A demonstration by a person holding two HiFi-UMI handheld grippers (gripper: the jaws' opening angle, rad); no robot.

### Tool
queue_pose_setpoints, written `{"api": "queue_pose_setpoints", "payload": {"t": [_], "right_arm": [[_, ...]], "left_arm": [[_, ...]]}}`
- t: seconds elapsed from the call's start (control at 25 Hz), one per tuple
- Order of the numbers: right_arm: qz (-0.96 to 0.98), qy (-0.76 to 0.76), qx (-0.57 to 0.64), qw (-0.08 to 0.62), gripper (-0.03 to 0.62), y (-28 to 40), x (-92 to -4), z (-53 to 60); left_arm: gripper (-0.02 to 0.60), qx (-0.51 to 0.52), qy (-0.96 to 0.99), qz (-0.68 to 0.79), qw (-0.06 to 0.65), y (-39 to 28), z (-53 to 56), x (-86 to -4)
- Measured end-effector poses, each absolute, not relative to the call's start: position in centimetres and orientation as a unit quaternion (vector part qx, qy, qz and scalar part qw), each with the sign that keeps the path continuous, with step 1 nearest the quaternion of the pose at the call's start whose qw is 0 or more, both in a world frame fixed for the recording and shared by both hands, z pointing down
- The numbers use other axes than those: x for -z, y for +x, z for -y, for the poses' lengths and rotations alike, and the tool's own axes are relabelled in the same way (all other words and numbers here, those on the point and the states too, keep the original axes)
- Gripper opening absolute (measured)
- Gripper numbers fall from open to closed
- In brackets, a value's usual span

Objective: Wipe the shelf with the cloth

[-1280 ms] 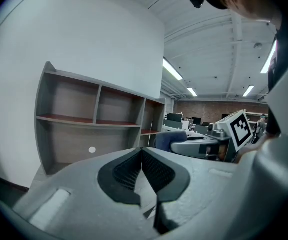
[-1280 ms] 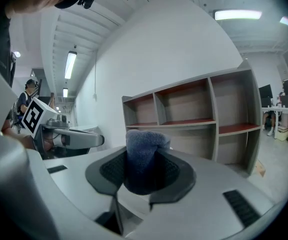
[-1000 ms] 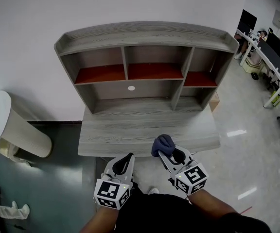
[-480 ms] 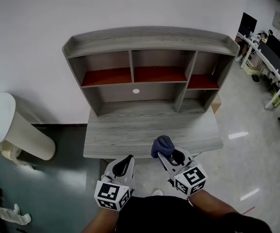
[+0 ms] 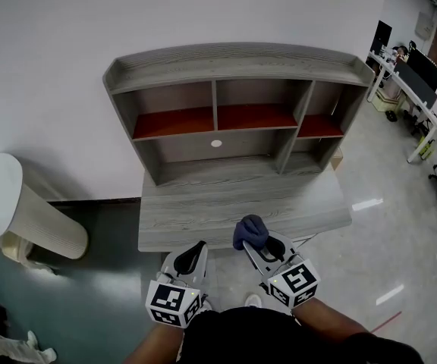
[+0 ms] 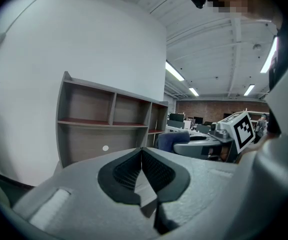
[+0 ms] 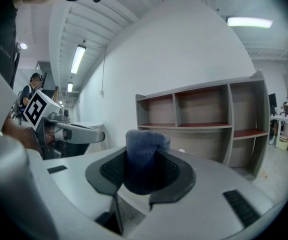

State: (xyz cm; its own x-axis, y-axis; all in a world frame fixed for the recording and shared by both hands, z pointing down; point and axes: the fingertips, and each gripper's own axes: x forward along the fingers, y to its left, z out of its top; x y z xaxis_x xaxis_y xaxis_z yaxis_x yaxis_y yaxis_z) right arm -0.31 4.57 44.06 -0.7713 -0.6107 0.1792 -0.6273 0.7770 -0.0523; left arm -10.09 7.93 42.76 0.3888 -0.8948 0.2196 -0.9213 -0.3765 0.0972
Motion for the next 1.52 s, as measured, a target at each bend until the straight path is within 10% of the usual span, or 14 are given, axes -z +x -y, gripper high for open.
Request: {"api": "queue_pose_setpoints", "payload": {"t": [1.52], "right_arm": [[0.929,0.357,-0.062,0.073,0.130,-2.2,-45.0,-4.5]], "left_arm": [[0.011,-0.077,0.846,0.519,0.099,-11.5,-7.5,-43.2]]}}
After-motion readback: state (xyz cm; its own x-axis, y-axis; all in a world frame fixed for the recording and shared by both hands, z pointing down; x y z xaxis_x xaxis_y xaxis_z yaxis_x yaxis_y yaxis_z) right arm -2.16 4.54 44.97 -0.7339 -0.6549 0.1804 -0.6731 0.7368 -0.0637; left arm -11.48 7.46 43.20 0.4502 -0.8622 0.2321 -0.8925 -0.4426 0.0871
